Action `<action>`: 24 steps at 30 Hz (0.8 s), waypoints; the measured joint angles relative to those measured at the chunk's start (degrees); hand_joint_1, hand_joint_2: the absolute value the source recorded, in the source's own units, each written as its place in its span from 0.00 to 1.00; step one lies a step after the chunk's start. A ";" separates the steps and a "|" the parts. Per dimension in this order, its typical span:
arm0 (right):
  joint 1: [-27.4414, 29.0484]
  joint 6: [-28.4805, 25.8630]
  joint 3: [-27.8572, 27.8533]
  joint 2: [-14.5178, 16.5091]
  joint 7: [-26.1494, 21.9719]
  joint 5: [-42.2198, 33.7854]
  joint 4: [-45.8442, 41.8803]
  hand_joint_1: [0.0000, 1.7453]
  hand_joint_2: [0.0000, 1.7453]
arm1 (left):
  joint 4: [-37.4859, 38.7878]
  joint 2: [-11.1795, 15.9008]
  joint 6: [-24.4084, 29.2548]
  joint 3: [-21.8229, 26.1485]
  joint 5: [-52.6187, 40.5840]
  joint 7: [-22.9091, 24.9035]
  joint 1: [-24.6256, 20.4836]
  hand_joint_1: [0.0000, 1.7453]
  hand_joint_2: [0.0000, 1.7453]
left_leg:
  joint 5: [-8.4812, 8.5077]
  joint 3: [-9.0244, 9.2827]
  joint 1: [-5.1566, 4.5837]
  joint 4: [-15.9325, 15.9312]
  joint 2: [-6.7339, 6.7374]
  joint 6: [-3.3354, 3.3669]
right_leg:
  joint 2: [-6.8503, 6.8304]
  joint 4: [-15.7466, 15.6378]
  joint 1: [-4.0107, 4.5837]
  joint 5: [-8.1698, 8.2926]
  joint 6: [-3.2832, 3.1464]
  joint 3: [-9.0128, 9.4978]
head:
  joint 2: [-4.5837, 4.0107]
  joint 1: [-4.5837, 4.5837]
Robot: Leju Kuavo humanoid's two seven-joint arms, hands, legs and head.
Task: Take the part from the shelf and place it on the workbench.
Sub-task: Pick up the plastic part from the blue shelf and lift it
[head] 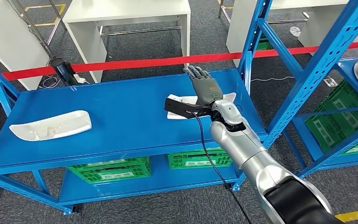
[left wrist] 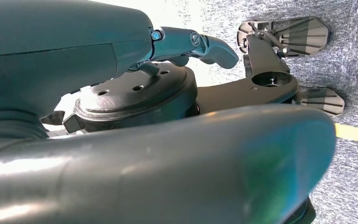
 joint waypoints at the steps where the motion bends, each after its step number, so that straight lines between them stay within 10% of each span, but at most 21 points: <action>1: 0.17 0.13 0.23 0.07 -0.01 -0.07 -0.26 0.00 1.00 | 0.01 0.00 0.00 -0.01 0.03 -0.03 0.02 0.00 0.00 | 0.00 0.01 0.00 0.00 0.00 0.00 | 0.00 -0.01 0.00 0.00 0.00 0.00 | 0.00 0.00; 24: 1.21 10.48 8.62 0.75 3.27 -3.99 4.13 0.00 1.00 | 0.03 0.00 0.00 -0.54 0.37 0.19 -0.15 0.00 0.00 | -0.05 0.19 -0.02 0.01 0.00 0.06 | -0.01 -0.03 0.01 -0.01 0.01 0.08 | 0.00 0.00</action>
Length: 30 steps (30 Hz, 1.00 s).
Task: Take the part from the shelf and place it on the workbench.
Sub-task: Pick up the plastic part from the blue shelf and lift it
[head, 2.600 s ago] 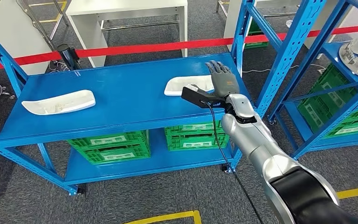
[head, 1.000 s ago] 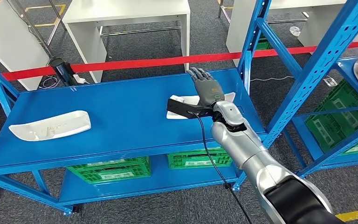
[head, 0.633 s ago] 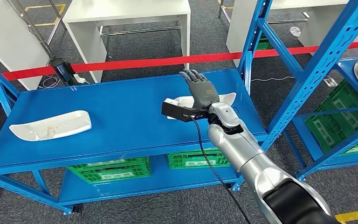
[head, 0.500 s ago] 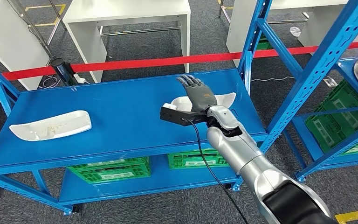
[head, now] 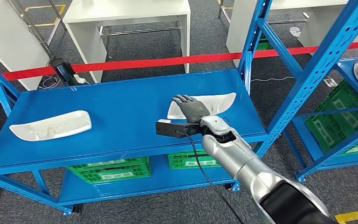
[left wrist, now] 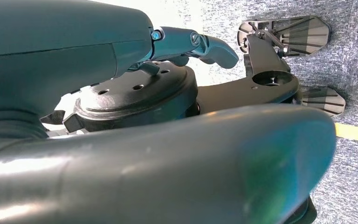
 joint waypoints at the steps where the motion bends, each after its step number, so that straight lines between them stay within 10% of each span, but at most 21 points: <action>1: -0.18 0.09 0.25 -0.01 0.58 -0.06 0.59 0.00 1.00 | 0.00 0.00 0.00 -0.01 0.01 0.00 0.00 0.00 0.00 | 0.00 0.08 0.00 0.00 0.00 0.00 | 0.00 0.00 0.00 0.00 0.00 0.00 | 0.00 0.00; 5: -0.76 0.23 0.87 -0.04 3.28 -0.19 2.92 0.00 1.00 | 0.00 0.00 0.00 -0.07 0.03 0.03 -0.01 0.00 0.00 | 0.00 0.28 -0.01 0.01 0.00 0.00 | 0.00 0.00 0.00 0.01 0.01 0.00 | -0.01 0.00; 9: -0.92 0.09 0.98 -0.19 5.26 -0.04 4.45 1.00 1.00 | 0.00 0.00 0.00 -0.07 0.04 0.04 -0.03 0.00 0.00 | 0.00 0.28 -0.02 0.01 0.00 0.00 | 0.01 -0.01 -0.01 0.02 0.02 0.00 | 0.01 0.00; 21: -0.77 -1.62 0.96 -1.39 6.38 -1.02 5.99 1.00 1.00 | 0.00 0.00 0.00 -0.97 -0.14 0.25 -0.25 0.00 0.00 | 0.00 0.30 -0.02 0.01 0.03 0.00 | 0.03 -0.02 0.00 0.03 0.04 0.00 | -0.01 0.00; 25: -0.85 -2.11 0.90 -1.42 6.39 -1.00 6.03 1.00 1.00 | -0.01 0.00 0.00 -1.04 -0.19 0.56 -0.39 0.00 1.00 | 0.00 0.32 -0.02 0.01 0.03 0.00 | 0.02 -0.02 0.00 0.03 0.04 0.03 | -0.01 0.00; 30: -0.90 -2.15 0.89 -1.42 6.40 -0.98 6.03 1.00 1.00 | 0.00 0.00 0.00 -1.05 -0.01 0.44 -0.42 0.00 1.00 | 0.00 0.37 -0.02 0.01 0.02 0.00 | 0.02 -0.03 0.00 0.02 0.04 0.12 | -0.01 0.00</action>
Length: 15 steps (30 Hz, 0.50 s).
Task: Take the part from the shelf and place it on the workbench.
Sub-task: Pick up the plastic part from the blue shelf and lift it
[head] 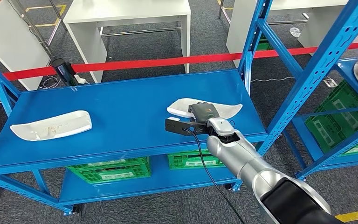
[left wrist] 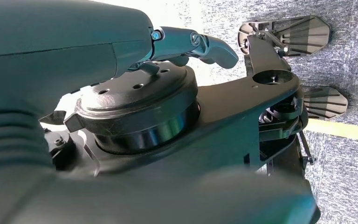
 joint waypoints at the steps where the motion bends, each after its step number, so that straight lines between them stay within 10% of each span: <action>1: -0.01 0.00 0.00 0.00 0.00 0.01 0.00 1.00 1.00 | 0.00 0.00 0.00 0.00 0.01 -0.01 0.00 0.00 1.00 | 0.00 0.01 0.00 0.00 0.00 0.00 | 0.00 0.00 0.00 0.00 0.00 0.03 | 0.01 0.00; 15: 0.01 0.08 -0.30 -0.28 -1.17 0.05 0.00 1.00 1.00 | -0.01 0.00 0.00 0.02 1.84 -0.09 0.01 0.00 1.00 | -0.01 0.04 -0.02 0.00 0.00 0.01 | 0.00 -0.03 -0.01 0.00 0.01 0.18 | 0.00 0.00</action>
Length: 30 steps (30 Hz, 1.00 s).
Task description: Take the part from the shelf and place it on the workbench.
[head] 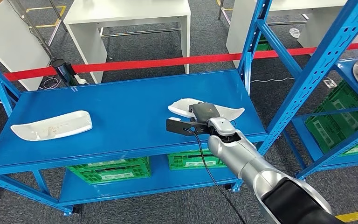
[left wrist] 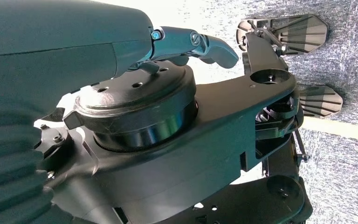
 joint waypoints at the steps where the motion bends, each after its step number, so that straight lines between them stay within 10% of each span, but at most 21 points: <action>1: 0.00 -0.06 -0.03 -0.01 -0.13 0.00 0.00 1.00 1.00 | 0.01 0.00 0.00 -0.01 0.00 0.07 0.00 0.00 1.00 | 0.00 0.00 0.00 0.00 0.00 0.00 | 0.00 0.00 0.00 0.00 0.00 0.00 | 0.01 0.00; 10: -0.02 -7.56 -3.02 0.31 -3.39 -1.64 -3.08 1.00 1.00 | 0.02 0.04 0.00 -0.01 0.07 0.19 0.06 0.00 1.00 | -0.04 -0.33 0.00 0.00 0.02 0.05 | 0.03 0.00 -0.04 -0.02 0.04 0.02 | 0.00 0.00; 30: 4.05 -11.58 -5.40 0.09 -12.61 -2.77 -43.68 1.00 1.00 | 0.11 0.09 0.00 -0.29 0.58 -0.50 0.14 0.00 1.00 | -0.13 -0.33 -0.11 0.12 0.06 0.19 | 0.04 -0.05 -0.15 0.00 0.17 -0.07 | 0.01 -0.01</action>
